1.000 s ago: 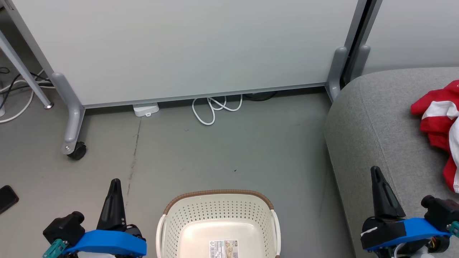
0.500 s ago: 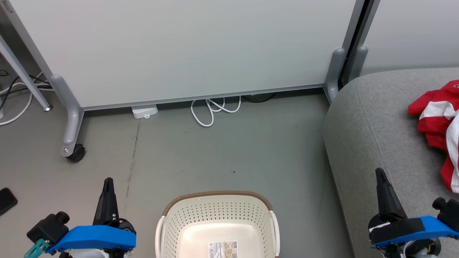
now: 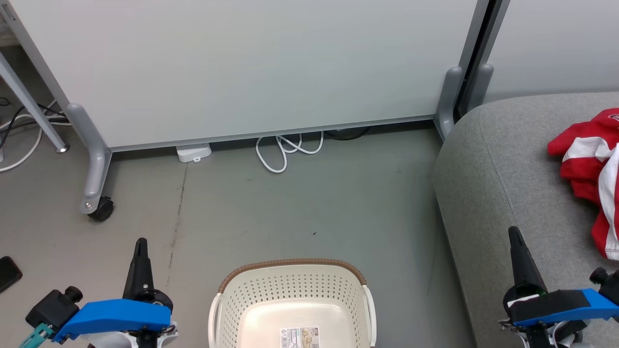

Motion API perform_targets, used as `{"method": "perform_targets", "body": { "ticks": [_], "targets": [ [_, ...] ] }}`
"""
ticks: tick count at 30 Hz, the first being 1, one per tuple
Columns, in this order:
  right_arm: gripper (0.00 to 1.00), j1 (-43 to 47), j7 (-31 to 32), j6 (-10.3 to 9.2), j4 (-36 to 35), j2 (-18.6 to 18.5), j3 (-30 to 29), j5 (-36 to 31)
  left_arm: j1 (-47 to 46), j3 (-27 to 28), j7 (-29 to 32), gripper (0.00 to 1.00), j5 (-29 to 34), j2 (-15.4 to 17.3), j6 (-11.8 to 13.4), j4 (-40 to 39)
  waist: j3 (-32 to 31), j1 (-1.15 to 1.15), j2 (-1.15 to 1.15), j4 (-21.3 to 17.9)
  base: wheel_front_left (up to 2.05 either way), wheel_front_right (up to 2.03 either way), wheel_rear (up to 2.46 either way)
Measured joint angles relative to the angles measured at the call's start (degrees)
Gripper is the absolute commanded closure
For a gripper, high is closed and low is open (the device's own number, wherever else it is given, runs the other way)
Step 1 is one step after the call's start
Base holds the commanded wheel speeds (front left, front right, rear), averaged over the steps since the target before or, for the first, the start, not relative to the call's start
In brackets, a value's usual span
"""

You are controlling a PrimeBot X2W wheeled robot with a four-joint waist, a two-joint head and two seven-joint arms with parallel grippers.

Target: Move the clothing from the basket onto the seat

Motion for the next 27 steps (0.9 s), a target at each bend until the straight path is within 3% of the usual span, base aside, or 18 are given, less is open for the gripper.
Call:
{"method": "perform_targets", "body": {
  "ticks": [27],
  "targets": [
    [1.0, -0.8, 4.3, 0.0, 0.6, 0.1, -1.0, 17.4, -1.3, 1.6, 4.3, 1.0, -16.8, 0.0, 0.0, -0.3, -0.6, 0.0, 0.0, -0.5, 0.0, 0.0, 0.0]
  ]
}}
